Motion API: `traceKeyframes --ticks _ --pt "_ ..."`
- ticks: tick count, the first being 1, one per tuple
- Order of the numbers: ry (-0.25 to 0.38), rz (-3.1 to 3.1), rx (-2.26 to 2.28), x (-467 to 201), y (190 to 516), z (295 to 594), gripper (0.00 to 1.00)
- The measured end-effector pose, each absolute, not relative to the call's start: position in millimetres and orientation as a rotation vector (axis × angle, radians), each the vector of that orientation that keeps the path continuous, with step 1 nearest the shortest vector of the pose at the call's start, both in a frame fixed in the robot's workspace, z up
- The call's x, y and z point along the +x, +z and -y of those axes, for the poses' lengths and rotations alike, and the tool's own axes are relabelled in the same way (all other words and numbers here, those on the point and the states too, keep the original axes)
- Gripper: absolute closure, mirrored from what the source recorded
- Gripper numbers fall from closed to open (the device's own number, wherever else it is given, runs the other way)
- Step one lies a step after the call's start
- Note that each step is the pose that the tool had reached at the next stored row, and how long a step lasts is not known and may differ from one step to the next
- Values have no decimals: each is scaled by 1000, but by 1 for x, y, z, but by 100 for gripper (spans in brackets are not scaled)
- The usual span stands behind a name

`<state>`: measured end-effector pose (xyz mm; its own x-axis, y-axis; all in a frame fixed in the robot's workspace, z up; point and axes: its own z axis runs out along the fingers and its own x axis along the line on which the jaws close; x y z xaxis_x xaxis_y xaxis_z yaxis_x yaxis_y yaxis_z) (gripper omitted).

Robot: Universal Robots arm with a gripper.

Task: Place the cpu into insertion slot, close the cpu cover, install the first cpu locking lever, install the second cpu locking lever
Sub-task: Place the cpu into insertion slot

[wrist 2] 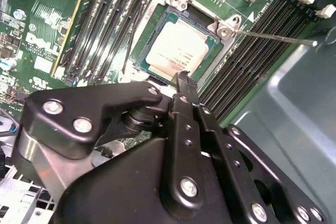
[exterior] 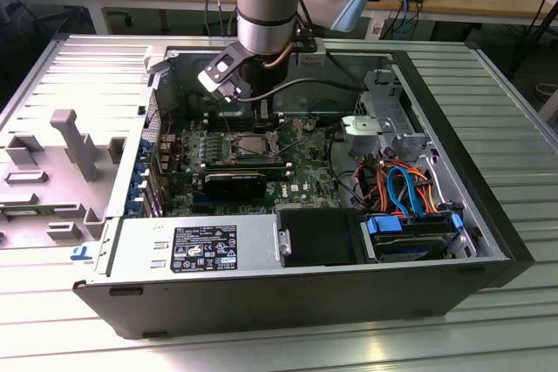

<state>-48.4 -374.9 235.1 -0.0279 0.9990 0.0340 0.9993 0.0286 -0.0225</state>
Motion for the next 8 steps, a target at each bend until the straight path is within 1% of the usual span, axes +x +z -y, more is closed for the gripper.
traceKeyframes --ticks 8 --pt "1 2362 -2001 -45 235 375 89"
